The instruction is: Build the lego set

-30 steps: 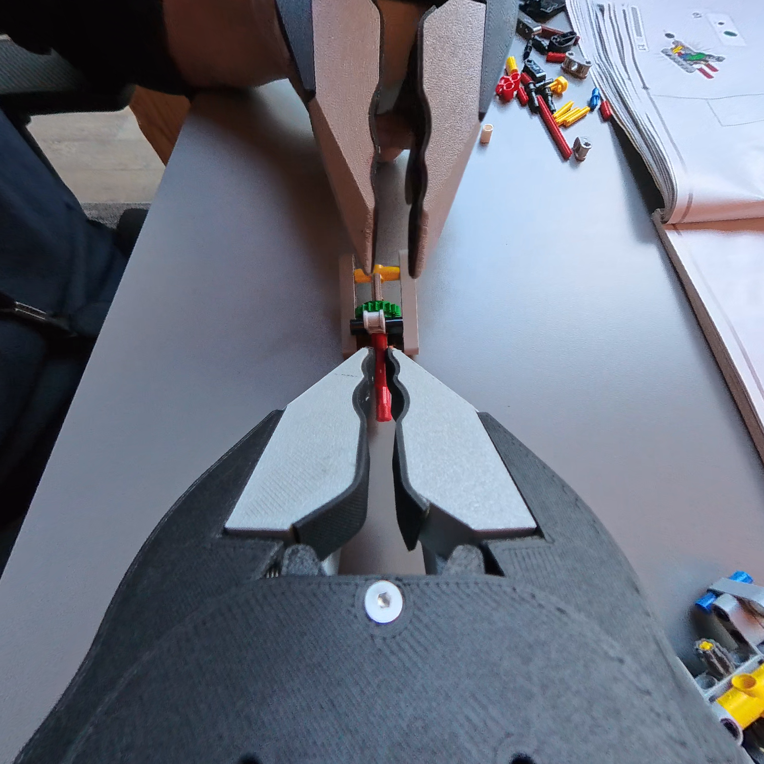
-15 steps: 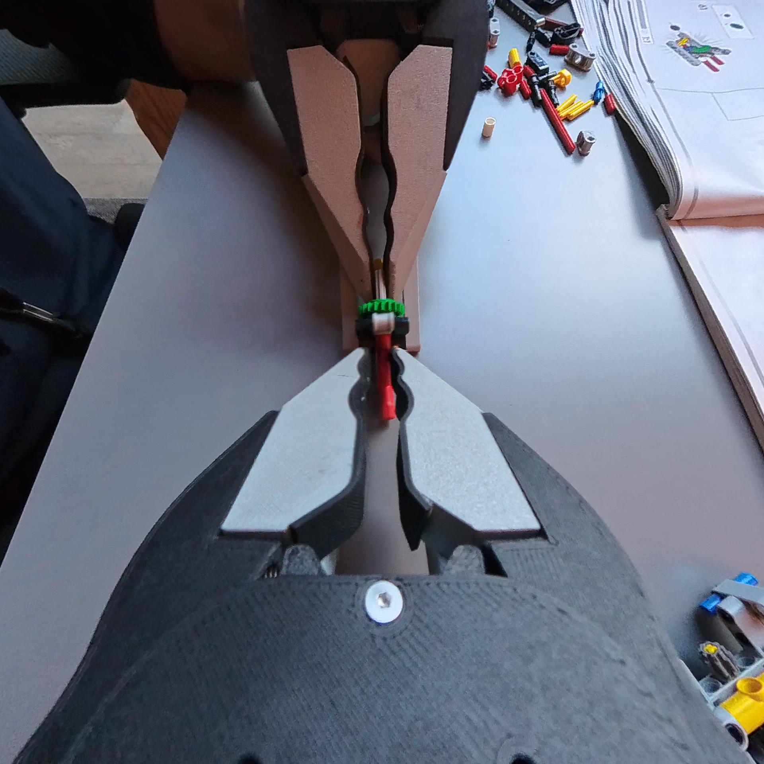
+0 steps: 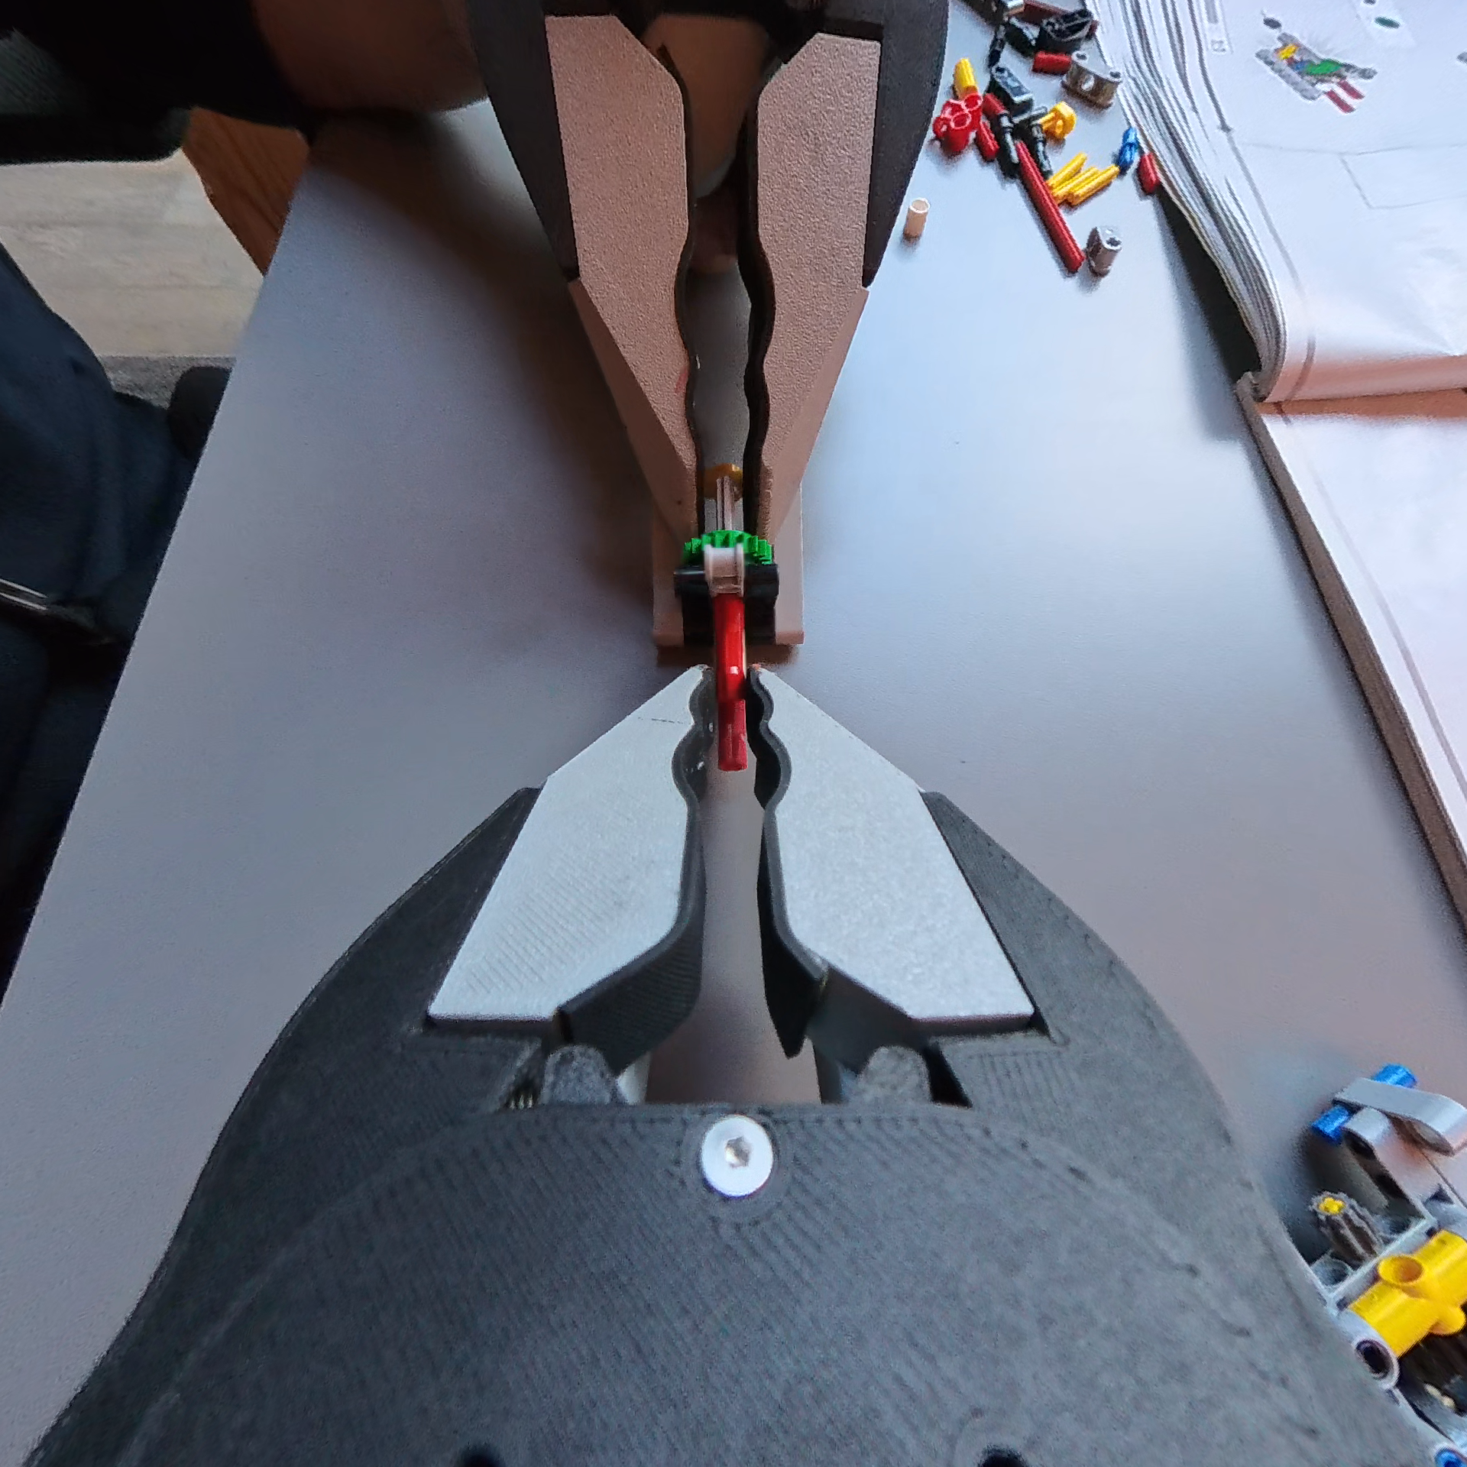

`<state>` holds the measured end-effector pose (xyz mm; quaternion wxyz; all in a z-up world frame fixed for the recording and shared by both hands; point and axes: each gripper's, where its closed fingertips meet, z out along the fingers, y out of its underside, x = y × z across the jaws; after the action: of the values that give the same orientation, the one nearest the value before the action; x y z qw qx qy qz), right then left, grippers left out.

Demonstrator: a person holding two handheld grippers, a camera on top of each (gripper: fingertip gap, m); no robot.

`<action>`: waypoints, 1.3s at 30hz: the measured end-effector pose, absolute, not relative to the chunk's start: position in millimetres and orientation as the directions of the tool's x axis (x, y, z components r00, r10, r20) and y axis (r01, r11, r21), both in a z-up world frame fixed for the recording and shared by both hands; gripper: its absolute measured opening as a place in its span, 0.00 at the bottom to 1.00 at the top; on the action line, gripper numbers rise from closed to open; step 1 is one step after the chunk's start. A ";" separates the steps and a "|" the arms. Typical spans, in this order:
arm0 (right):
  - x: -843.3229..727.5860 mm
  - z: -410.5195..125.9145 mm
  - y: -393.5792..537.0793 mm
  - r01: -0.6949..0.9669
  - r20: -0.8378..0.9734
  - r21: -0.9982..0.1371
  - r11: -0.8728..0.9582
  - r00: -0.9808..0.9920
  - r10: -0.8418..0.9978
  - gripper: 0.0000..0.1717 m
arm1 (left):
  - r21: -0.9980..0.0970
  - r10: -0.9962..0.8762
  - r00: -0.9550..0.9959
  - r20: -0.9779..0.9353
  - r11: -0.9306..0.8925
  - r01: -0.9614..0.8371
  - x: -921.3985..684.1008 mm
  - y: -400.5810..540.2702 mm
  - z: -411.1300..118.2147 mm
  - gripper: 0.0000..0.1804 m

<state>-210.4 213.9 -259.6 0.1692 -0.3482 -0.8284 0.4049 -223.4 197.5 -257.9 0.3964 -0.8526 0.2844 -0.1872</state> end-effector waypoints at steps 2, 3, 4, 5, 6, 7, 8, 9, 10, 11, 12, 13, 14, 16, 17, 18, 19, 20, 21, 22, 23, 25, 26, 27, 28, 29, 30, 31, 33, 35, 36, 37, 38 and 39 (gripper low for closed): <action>-209.0 -259.8 213.1 0.442 -0.005 -0.785 0.434 -0.705 0.709 0.02 | -0.787 -0.638 0.765 0.089 -0.516 -0.338 -222.8 196.9 -256.8 0.03; -208.2 -260.1 212.8 0.443 -0.009 -0.784 0.434 -0.708 0.706 0.02 | -0.791 -0.640 0.763 0.089 -0.511 -0.337 -222.5 196.7 -255.7 0.02; -207.9 -260.7 212.8 0.446 -0.011 -0.782 0.436 -0.708 0.706 0.02 | -0.795 -0.642 0.761 0.092 -0.507 -0.332 -222.5 196.5 -254.6 0.02; -207.7 -261.3 213.1 0.450 -0.013 -0.779 0.436 -0.708 0.706 0.02 | -0.799 -0.642 0.760 0.098 -0.506 -0.325 -222.5 196.3 -253.6 0.02; -207.7 -261.6 213.1 0.453 -0.017 -0.779 0.434 -0.707 0.707 0.02 | -0.802 -0.643 0.758 0.105 -0.506 -0.318 -222.5 196.2 -252.6 0.02; -207.7 -261.5 213.0 0.455 -0.021 -0.779 0.431 -0.706 0.708 0.02 | -0.804 -0.644 0.757 0.111 -0.506 -0.312 -222.5 196.2 -252.0 0.02; -207.8 -261.5 212.9 0.457 -0.025 -0.780 0.428 -0.705 0.708 0.02 | -0.803 -0.644 0.756 0.116 -0.509 -0.311 -222.4 196.1 -252.3 0.02; -207.8 -261.7 213.1 0.461 -0.028 -0.778 0.426 -0.704 0.710 0.02 | -0.800 -0.644 0.756 0.116 -0.512 -0.313 -222.3 196.1 -252.8 0.02; -208.0 -261.9 213.4 0.463 -0.029 -0.777 0.426 -0.702 0.711 0.02 | -0.799 -0.644 0.756 0.113 -0.511 -0.316 -222.2 196.1 -253.1 0.02; -208.1 -262.0 213.5 0.465 -0.030 -0.776 0.426 -0.701 0.712 0.02 | -0.799 -0.644 0.757 0.110 -0.510 -0.318 -222.2 196.2 -253.2 0.02; -208.0 -262.0 213.5 0.468 -0.034 -0.776 0.423 -0.700 0.713 0.02 | -0.799 -0.644 0.757 0.107 -0.509 -0.320 -222.2 196.1 -253.2 0.02; -208.0 -262.0 213.6 0.474 -0.042 -0.774 0.419 -0.698 0.715 0.02 | -0.799 -0.643 0.758 0.106 -0.509 -0.320 -222.4 196.2 -253.3 0.01; -207.9 -262.1 213.7 0.482 -0.052 -0.773 0.412 -0.696 0.716 0.02 | -0.799 -0.642 0.759 0.105 -0.510 -0.320 -222.5 196.4 -253.4 0.01; -207.9 -262.2 213.8 0.493 -0.069 -0.772 0.402 -0.693 0.718 0.02 | -0.796 -0.636 0.764 0.110 -0.517 -0.316 -223.5 197.1 -254.0 0.01; -208.0 -262.0 214.0 0.494 -0.071 -0.773 0.399 -0.692 0.719 0.02 | -0.794 -0.632 0.767 0.111 -0.520 -0.314 -224.1 197.6 -254.4 0.00; -208.3 -262.0 214.3 0.493 -0.070 -0.774 0.398 -0.691 0.719 0.02 | -0.794 -0.631 0.768 0.110 -0.520 -0.314 -224.2 197.7 -254.4 0.00; -208.3 -262.2 214.3 0.493 -0.071 -0.773 0.398 -0.691 0.719 0.02 | -0.794 -0.631 0.768 0.107 -0.520 -0.316 -224.2 197.6 -254.5 0.00; -208.3 -262.4 214.2 0.496 -0.074 -0.773 0.397 -0.691 0.719 0.02 | -0.793 -0.631 0.769 0.105 -0.519 -0.318 -224.2 197.7 -254.8 0.00; -208.4 -262.6 214.1 0.496 -0.075 -0.773 0.396 -0.691 0.719 0.02 | -0.793 -0.631 0.769 0.103 -0.519 -0.319 -224.3 197.6 -254.8 0.00; -208.4 -262.7 214.0 0.497 -0.078 -0.773 0.394 -0.691 0.719 0.02 | -0.793 -0.631 0.769 0.103 -0.519 -0.320 -224.3 197.7 -254.8 0.00; -208.4 -262.5 214.1 0.498 -0.083 -0.775 0.390 -0.691 0.718 0.02 | -0.793 -0.631 0.769 0.104 -0.520 -0.319 -224.3 197.7 -254.9 0.00; -208.3 -262.4 214.2 0.505 -0.100 -0.776 0.377 -0.689 0.718 0.02 | -0.792 -0.630 0.769 0.110 -0.523 -0.315 -224.2 197.9 -255.0 0.00; -208.6 -262.1 214.5 0.506 -0.103 -0.778 0.372 -0.688 0.719 0.02 | -0.791 -0.628 0.769 0.116 -0.527 -0.311 -224.4 198.1 -255.3 0.00; -209.0 -261.3 214.6 0.501 -0.100 -0.782 0.370 -0.687 0.720 0.02 | -0.787 -0.627 0.769 0.123 -0.534 -0.309 -224.5 198.2 -256.1 0.00; -209.1 -260.0 213.9 0.492 -0.096 -0.789 0.368 -0.690 0.717 0.02 | -0.780 -0.628 0.767 0.129 -0.542 -0.313 -224.0 198.0 -257.8 0.01; -209.1 -259.7 214.0 0.490 -0.091 -0.789 0.370 -0.690 0.718 0.02 | -0.774 -0.630 0.766 0.133 -0.549 -0.317 -223.6 197.8 -259.2 0.01; -209.4 -259.8 214.3 0.486 -0.084 -0.790 0.374 -0.689 0.720 0.02 | -0.771 -0.629 0.766 0.131 -0.551 -0.320 -223.6 197.9 -260.1 0.02; -209.6 -260.0 214.1 0.484 -0.080 -0.790 0.376 -0.690 0.720 0.02 | -0.770 -0.629 0.767 0.127 -0.549 -0.324 -223.6 197.8 -260.2 0.02; -209.6 -260.9 213.9 0.486 -0.079 -0.786 0.381 -0.691 0.719 0.02 | -0.772 -0.630 0.769 0.112 -0.542 -0.332 -223.7 197.8 -260.1 0.02; -209.5 -261.1 213.7 0.488 -0.082 -0.786 0.380 -0.691 0.718 0.02 | -0.773 -0.631 0.769 0.102 -0.537 -0.338 -223.5 197.6 -260.2 0.03; -209.5 -260.7 213.7 0.486 -0.082 -0.788 0.378 -0.692 0.718 0.02 | -0.774 -0.630 0.770 0.099 -0.536 -0.338 -223.7 197.7 -260.1 0.03; -209.6 -260.2 213.8 0.484 -0.082 -0.790 0.377 -0.692 0.717 0.02 | -0.776 -0.629 0.771 0.098 -0.534 -0.337 -223.9 197.9 -259.6 0.04; -209.7 -260.0 213.9 0.483 -0.081 -0.791 0.377 -0.692 0.717 0.02 | -0.779 -0.627 0.773 0.098 -0.532 -0.333 -224.2 198.0 -258.9 0.04; -209.8 -259.8 213.9 0.482 -0.080 -0.791 0.377 -0.692 0.718 0.02 | -0.782 -0.624 0.775 0.099 -0.530 -0.327 -224.7 198.3 -258.0 0.05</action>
<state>-209.8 213.9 -259.8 0.1399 -0.3667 -0.8178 0.4208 -224.7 198.3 -258.0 0.3970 -0.8544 0.2782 -0.1871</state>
